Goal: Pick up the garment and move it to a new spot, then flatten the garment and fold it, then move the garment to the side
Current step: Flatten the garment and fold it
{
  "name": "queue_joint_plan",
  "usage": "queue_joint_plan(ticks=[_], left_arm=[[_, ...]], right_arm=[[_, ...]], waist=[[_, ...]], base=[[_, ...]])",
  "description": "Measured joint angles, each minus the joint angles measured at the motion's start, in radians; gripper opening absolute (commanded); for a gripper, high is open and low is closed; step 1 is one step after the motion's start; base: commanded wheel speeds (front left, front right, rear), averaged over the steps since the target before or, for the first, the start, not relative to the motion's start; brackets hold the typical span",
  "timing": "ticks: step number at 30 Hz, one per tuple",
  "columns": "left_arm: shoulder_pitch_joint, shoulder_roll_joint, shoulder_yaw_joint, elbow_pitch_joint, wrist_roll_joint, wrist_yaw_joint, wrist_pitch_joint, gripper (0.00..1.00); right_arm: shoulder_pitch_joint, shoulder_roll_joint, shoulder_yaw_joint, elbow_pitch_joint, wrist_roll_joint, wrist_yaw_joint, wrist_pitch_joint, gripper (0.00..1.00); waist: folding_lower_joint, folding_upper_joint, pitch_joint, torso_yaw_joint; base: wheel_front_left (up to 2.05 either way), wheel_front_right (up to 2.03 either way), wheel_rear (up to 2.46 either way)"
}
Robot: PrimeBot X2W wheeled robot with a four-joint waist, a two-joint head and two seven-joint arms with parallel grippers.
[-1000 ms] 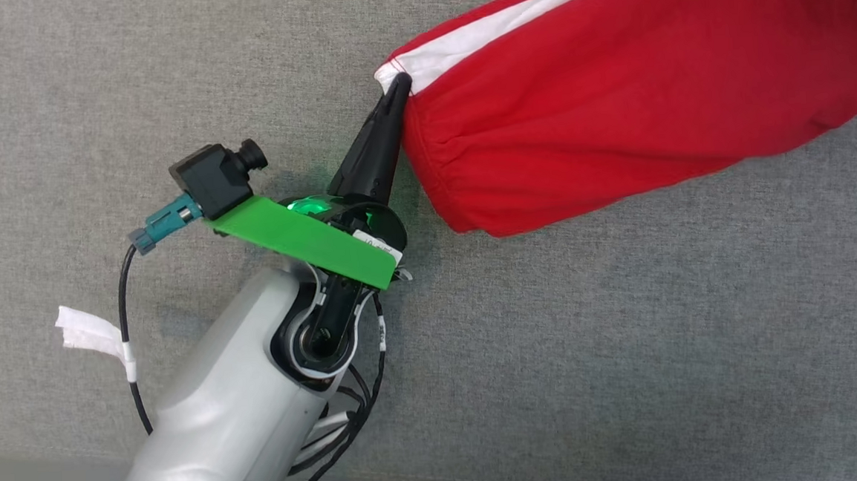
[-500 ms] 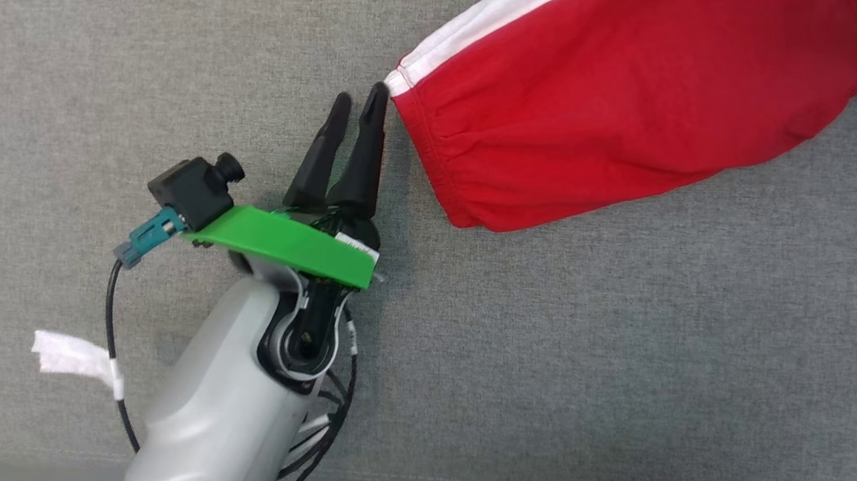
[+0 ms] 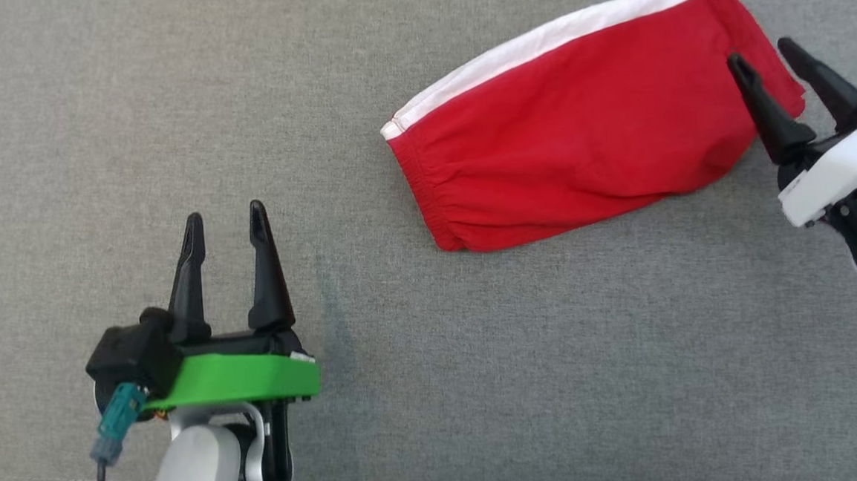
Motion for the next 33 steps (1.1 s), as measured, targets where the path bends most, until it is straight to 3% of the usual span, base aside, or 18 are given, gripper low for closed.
queue_joint_plan(ticks=[9,14,26,33], left_arm=[[0.135,-0.022,0.006,-0.119,0.329,0.032,0.0,1.0],[0.154,-0.028,-0.052,-0.126,0.43,0.054,0.0,1.0],[0.116,-0.032,-0.147,-0.109,0.389,0.094,0.0,1.0],[0.078,-0.032,-0.184,-0.104,0.372,0.107,0.0,1.0]], right_arm=[[0.109,0.034,-0.075,0.021,-0.015,0.0,-0.004,1.0],[0.09,0.031,-0.088,0.103,-0.043,0.0,0.011,1.0],[-0.127,0.007,-0.068,0.36,-0.148,0.0,0.268,1.0],[-0.192,-0.003,-0.055,0.446,-0.181,0.0,0.332,1.0]], waist=[[0.0,0.0,-0.103,0.002],[-0.0001,0.0,-0.109,0.032],[0.0,0.0,-0.019,0.112],[0.0,0.0,0.042,0.152]], base=[[0.0,0.0,0.0],[0.0,0.0,0.0],[0.0,0.0,0.0],[0.0,0.0,0.0]])
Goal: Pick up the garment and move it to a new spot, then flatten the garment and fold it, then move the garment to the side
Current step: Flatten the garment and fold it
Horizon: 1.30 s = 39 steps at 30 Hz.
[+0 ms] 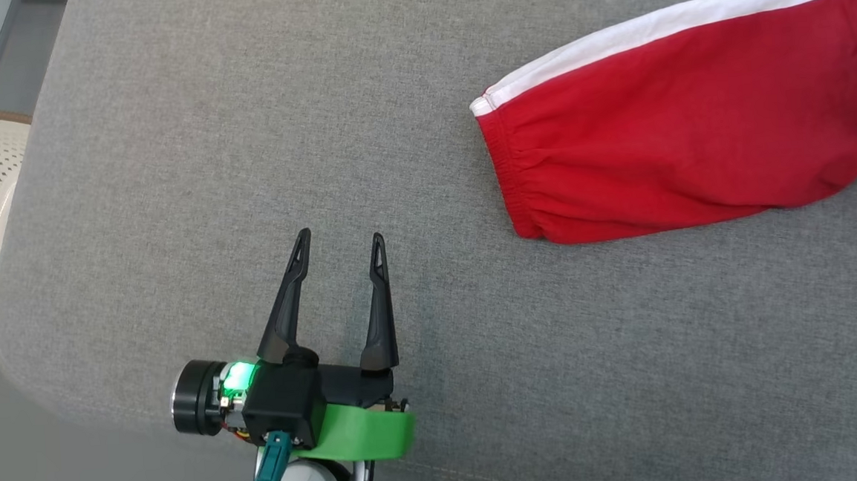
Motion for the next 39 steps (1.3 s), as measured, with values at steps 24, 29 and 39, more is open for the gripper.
queue_joint_plan(ticks=[24,29,39], left_arm=[[0.006,-0.002,0.03,0.034,0.019,0.004,0.0,1.0],[0.019,-0.002,0.045,0.033,0.025,0.001,0.0,1.0],[0.023,-0.002,0.057,0.043,0.027,-0.014,0.0,1.0]], right_arm=[[0.118,0.0,0.06,-0.098,0.109,0.001,-0.014,0.0],[0.149,-0.052,0.067,-0.1,0.069,0.001,-0.047,0.0],[0.101,0.022,0.046,-0.13,-0.058,0.001,-0.083,0.0]], waist=[[0.0,0.0,-0.037,-0.114],[0.0,0.0,-0.074,-0.17],[0.0,0.0,-0.122,-0.229]], base=[[0.0,0.0,0.0],[0.0,0.0,0.0],[0.0,0.0,0.0]])
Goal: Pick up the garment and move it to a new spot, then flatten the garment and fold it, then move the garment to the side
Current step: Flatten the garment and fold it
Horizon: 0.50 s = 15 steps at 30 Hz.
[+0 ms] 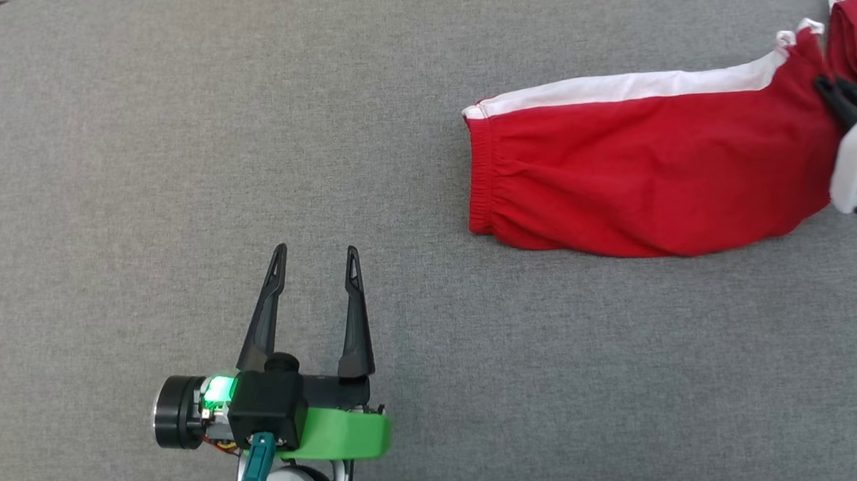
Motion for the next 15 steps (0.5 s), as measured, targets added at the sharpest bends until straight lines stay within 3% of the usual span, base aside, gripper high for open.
queue_joint_plan(ticks=[15], left_arm=[[0.019,0.0,-0.005,0.004,-0.009,0.008,0.0,1.0]], right_arm=[[0.073,0.23,-0.167,-0.258,-0.26,0.0,0.099,0.0]], waist=[[0.0,0.0,-0.044,0.028]], base=[[0.0,0.0,0.0]])
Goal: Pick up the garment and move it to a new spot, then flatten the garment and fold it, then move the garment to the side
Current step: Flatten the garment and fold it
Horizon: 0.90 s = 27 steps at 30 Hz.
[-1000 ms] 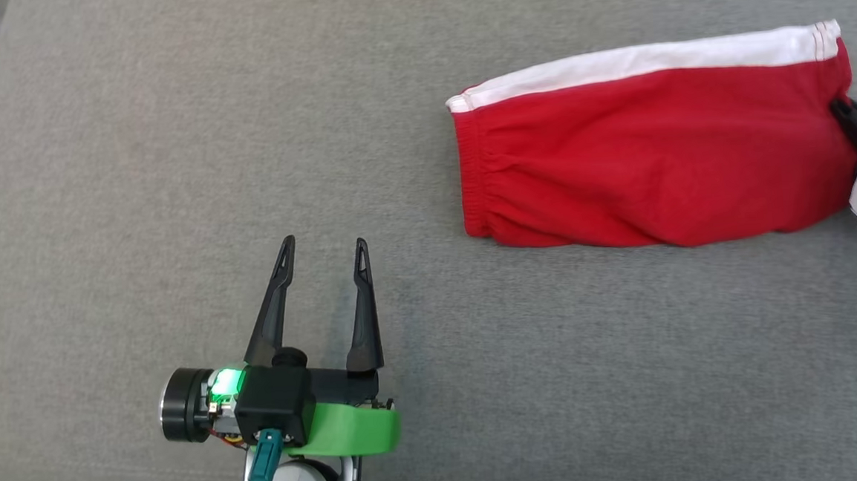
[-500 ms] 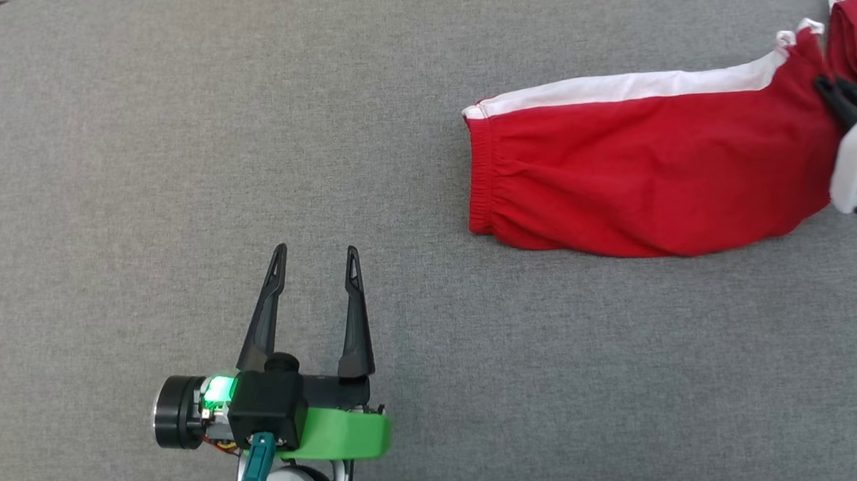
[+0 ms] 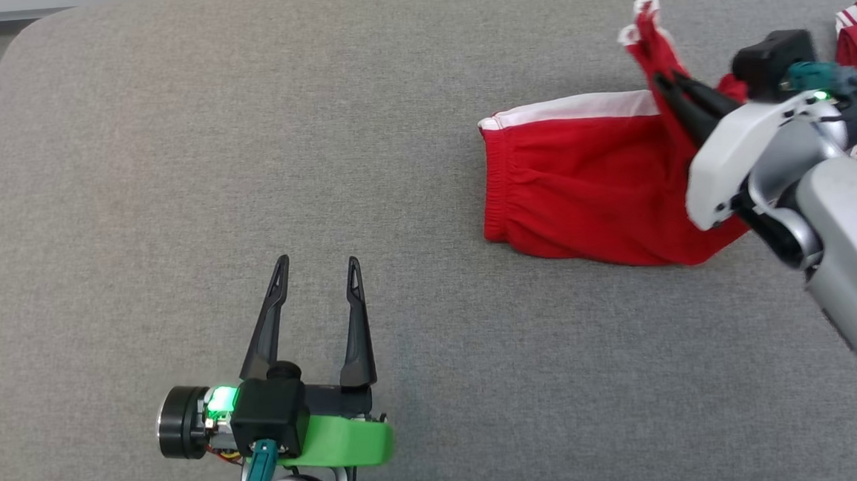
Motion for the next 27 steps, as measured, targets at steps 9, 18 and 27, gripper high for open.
queue_joint_plan(ticks=[9,18,27], left_arm=[[0.0,0.0,-0.003,0.003,-0.007,0.0,0.0,1.0],[-0.01,0.0,-0.017,0.004,-0.015,-0.002,0.0,1.0],[-0.02,0.0,-0.024,0.01,-0.025,-0.005,0.0,1.0]], right_arm=[[0.134,0.207,-0.124,-0.193,-0.202,0.0,0.059,0.0],[0.18,0.341,-0.16,-0.163,-0.315,0.0,0.048,0.0],[0.158,0.421,-0.111,-0.079,-0.227,0.0,-0.032,1.0]], waist=[[0.0,0.0,0.008,0.036],[0.0,0.0,0.029,0.057],[0.0,0.0,0.043,0.062]], base=[[0.0,0.0,0.0],[0.0,0.0,0.0],[0.0,0.0,0.0]])
